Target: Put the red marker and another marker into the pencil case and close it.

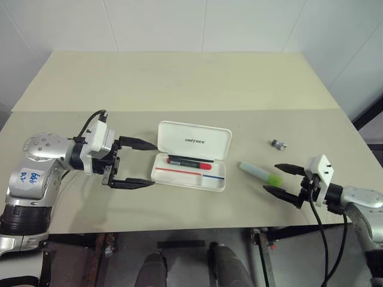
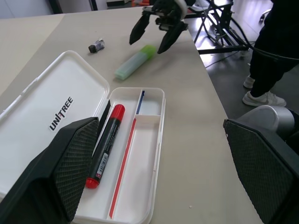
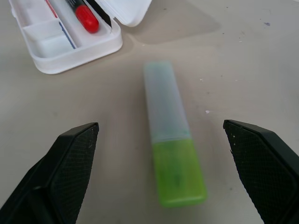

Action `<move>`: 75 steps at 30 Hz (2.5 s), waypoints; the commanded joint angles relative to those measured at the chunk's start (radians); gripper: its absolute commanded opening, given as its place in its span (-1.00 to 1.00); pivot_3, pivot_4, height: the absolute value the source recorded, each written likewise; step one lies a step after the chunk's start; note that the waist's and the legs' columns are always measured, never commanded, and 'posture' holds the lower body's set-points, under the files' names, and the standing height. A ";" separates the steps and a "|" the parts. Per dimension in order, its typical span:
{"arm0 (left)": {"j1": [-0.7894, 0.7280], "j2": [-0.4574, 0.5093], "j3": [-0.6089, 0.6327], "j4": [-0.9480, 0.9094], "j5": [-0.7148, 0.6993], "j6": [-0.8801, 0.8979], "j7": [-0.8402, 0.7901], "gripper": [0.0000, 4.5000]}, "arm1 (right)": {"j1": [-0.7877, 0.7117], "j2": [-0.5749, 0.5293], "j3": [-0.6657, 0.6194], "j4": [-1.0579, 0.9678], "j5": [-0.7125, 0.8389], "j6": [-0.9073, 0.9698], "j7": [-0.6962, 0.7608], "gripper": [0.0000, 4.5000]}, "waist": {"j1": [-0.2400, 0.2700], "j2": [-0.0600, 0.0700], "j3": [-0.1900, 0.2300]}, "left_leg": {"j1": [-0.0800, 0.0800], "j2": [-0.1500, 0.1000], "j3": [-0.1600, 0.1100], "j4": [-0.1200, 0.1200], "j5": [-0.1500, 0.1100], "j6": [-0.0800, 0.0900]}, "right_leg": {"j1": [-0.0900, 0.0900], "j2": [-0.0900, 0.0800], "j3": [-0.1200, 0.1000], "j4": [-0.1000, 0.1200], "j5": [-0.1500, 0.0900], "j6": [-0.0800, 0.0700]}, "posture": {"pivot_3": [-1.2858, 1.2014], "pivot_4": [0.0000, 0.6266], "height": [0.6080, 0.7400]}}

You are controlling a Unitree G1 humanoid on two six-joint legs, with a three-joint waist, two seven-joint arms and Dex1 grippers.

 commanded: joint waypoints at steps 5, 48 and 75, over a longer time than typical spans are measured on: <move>-0.065 0.025 -0.002 0.087 0.011 -0.063 -0.075 1.00 | -0.070 0.028 0.056 0.130 -0.041 -0.068 0.067 0.92 | 0.000 0.000 0.000 | 0.000 0.000 0.000 -0.001 0.000 0.000 | -0.001 0.000 0.000 0.001 0.000 0.000 | 0.03 -0.52 1.00; 0.026 0.035 0.046 0.214 0.062 -0.227 -0.021 1.00 | -0.324 0.333 0.444 -0.408 -0.002 0.246 -0.204 -0.50 | -0.001 0.003 0.002 | -0.001 0.000 -0.001 -0.001 -0.001 -0.001 | -0.004 0.000 0.000 0.006 0.000 0.002 | 0.03 -0.52 1.00; 0.063 0.037 0.035 0.177 0.066 -0.216 0.002 1.00 | -0.411 0.395 0.556 -0.209 -0.188 0.309 -0.171 -0.50 | -0.002 0.003 0.001 | -0.001 0.000 -0.001 -0.002 -0.001 -0.001 | -0.005 0.000 -0.001 0.008 0.001 0.005 | 0.03 -0.52 1.00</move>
